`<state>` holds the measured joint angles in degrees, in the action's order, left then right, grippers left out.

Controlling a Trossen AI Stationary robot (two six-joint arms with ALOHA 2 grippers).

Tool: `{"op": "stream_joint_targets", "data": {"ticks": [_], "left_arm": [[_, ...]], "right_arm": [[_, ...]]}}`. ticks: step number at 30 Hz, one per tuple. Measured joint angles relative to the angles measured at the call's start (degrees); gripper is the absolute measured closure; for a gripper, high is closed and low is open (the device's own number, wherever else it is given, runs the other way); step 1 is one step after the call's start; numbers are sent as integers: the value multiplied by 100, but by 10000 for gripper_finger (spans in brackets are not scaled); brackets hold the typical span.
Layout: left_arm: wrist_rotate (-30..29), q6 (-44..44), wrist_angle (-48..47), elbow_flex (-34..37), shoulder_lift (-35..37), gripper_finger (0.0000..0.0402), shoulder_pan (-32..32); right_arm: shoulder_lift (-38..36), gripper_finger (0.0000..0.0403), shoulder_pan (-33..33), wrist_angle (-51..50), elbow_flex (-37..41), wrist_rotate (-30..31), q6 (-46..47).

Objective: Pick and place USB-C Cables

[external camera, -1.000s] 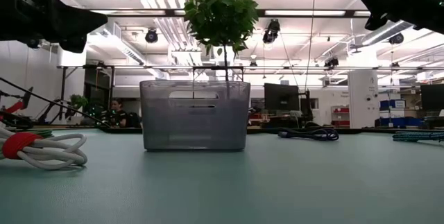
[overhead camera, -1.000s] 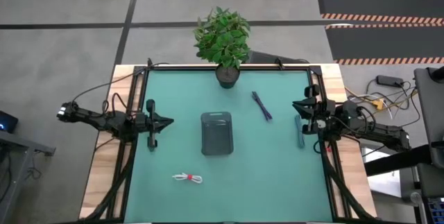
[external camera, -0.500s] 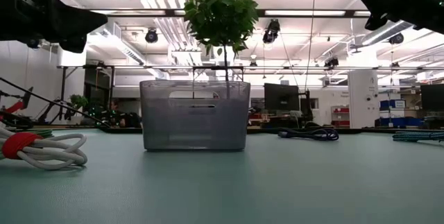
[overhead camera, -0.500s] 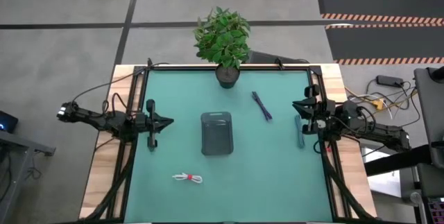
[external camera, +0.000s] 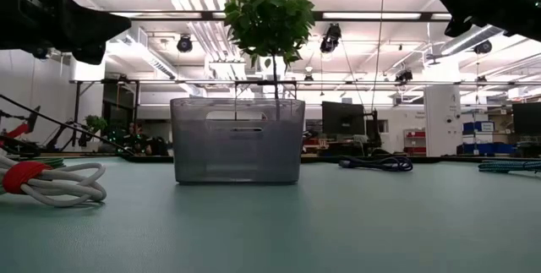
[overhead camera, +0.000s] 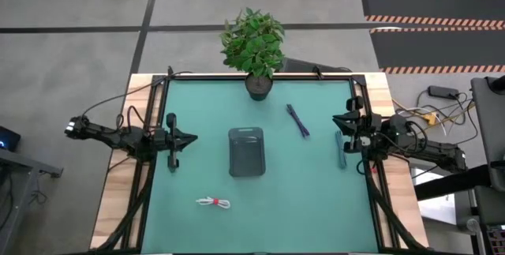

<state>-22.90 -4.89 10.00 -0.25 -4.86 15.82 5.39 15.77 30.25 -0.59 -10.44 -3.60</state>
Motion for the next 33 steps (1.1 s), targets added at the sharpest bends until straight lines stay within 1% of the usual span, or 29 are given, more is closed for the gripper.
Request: {"op": "stream_joint_targets", "data": {"ticks": [3, 8, 16, 17, 21, 23, 31, 33], "left_arm": [[-2, -55, 0, 0, 0, 402, 1], [-2, -763, 0, 0, 0, 402, 1], [-2, -758, 2, 0, 0, 402, -1], [-2, -758, 0, 0, 2, 402, 0], [1, -747, 37, 0, 0, 402, 1], [4, -745, 212, 0, 0, 402, 1], [16, -714, 1100, 2, 0, 402, -1], [22, -274, 1296, 2, 2, 402, -1]], "right_arm": [[1, 376, -2, -1, -1, 1, 0], [1, 376, 0, -1, -1, 1, 0], [1, 376, 0, -1, 1, -1, 54], [1, 376, -2, -1, 1, -5, 253], [1, 376, -1, 1, -1, -7, 2293], [0, 376, 0, 1, 1, -6, 2913], [1, 376, 0, 3, 1, -3, 2931], [1, 376, 0, 3, -1, -1, 2929]]}}
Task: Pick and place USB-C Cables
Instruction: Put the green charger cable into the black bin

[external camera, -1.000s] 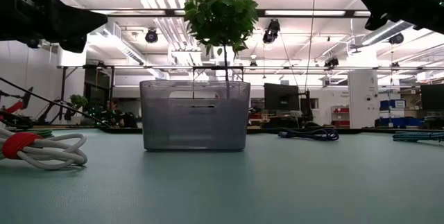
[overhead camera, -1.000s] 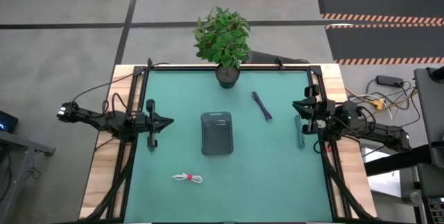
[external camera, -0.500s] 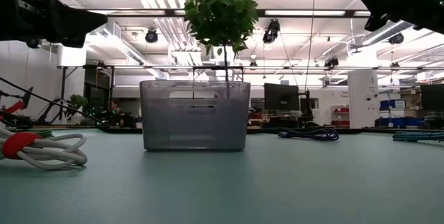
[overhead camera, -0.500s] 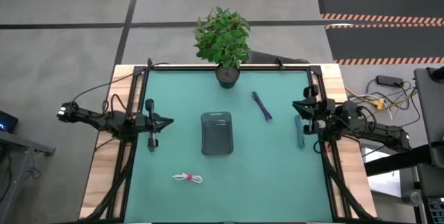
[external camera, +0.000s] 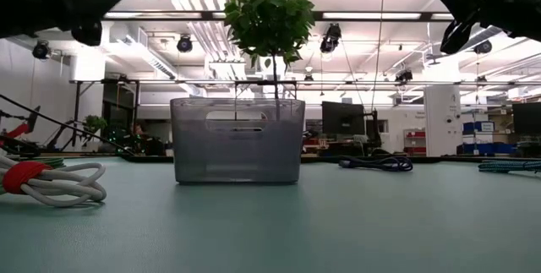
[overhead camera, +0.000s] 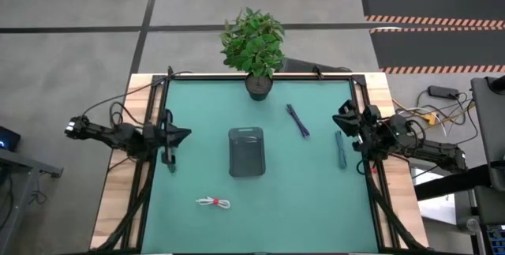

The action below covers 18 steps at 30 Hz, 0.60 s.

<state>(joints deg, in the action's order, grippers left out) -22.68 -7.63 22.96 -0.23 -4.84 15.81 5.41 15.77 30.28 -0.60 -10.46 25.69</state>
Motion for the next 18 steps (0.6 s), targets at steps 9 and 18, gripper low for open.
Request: {"op": "stream_joint_targets", "data": {"ticks": [9, 18], "left_arm": [[0, 1484, 204, 0, -2, 402, 2], [-2, 2196, 209, 0, -58, 402, 2]], "right_arm": [[0, 376, 0, 2, 1, 11, -22], [0, 376, 0, 86, 0, 434, -479]]}}
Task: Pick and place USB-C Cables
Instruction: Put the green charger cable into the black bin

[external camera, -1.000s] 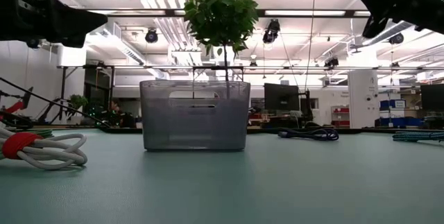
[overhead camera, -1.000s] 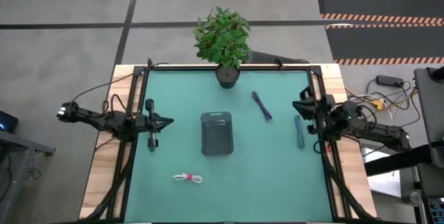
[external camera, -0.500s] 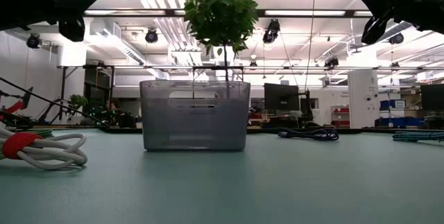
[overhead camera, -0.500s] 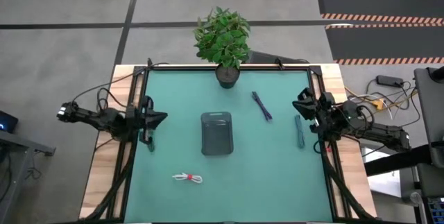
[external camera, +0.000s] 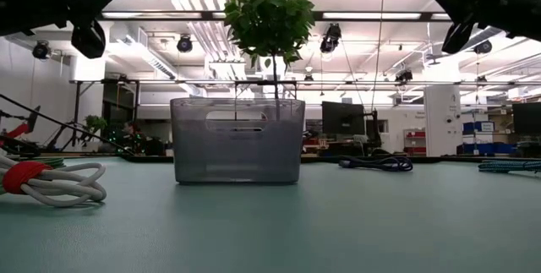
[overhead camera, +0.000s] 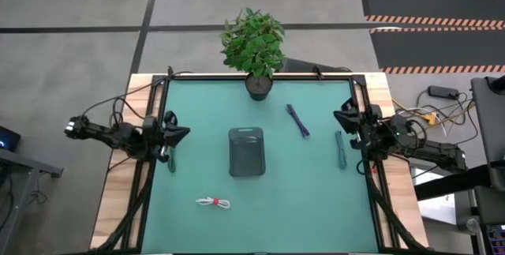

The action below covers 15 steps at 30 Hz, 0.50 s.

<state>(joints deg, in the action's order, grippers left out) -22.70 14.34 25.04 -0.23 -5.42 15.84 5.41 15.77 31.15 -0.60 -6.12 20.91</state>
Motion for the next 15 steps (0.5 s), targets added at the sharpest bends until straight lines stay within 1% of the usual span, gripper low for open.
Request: {"op": "stream_joint_targets", "data": {"ticks": [4, 6, 10, 15], "left_arm": [[-2, 263, 52, 0, -250, 402, 0], [-4, 339, 233, -2, -450, 402, -2], [-7, 352, 721, -52, -990, 402, -2], [-21, 496, 757, -465, -1791, 402, -2]], "right_arm": [[0, 376, 0, 219, 1, 10, -332], [0, 376, 0, 397, 0, 10, -512], [0, 376, 0, 693, 0, 9, -734], [0, 376, 0, 837, -7, 10, -898]]}}
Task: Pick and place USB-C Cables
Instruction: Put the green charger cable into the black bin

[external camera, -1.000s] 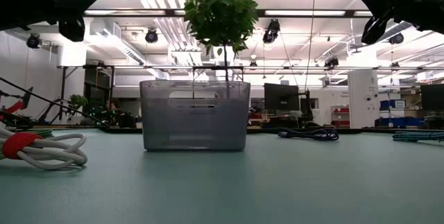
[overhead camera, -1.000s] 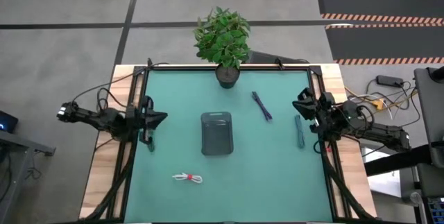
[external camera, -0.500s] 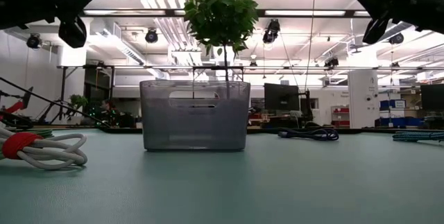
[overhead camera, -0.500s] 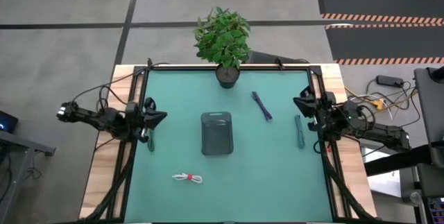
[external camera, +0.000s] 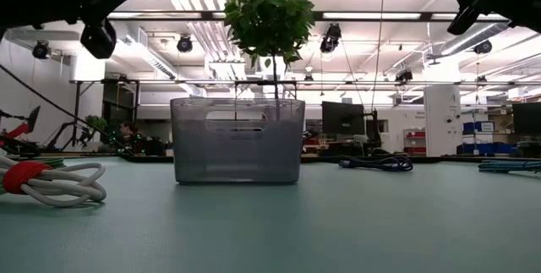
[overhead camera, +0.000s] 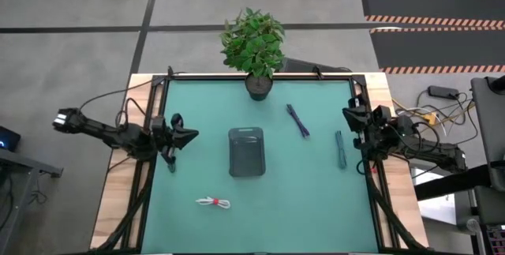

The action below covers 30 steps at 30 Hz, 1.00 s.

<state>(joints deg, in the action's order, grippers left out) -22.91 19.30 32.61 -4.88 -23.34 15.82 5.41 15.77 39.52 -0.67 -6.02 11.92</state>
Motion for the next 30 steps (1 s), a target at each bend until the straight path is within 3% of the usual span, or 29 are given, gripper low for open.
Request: {"op": "stream_joint_targets", "data": {"ticks": [8, 15, 21, 30], "left_arm": [[-3, 776, -12, -656, -1214, 402, 4], [1, 2029, -379, -1069, -2130, 402, 4], [1, 3943, -2169, -1509, -2532, 402, 4], [1, 6478, -5728, -2194, -2648, 402, -11]], "right_arm": [[0, 376, 0, -25, -21, -42, 90], [0, 376, 0, -45, -34, -42, 111], [0, 376, 0, -225, -45, -41, 9], [0, 376, 0, -310, -45, -35, -172]]}}
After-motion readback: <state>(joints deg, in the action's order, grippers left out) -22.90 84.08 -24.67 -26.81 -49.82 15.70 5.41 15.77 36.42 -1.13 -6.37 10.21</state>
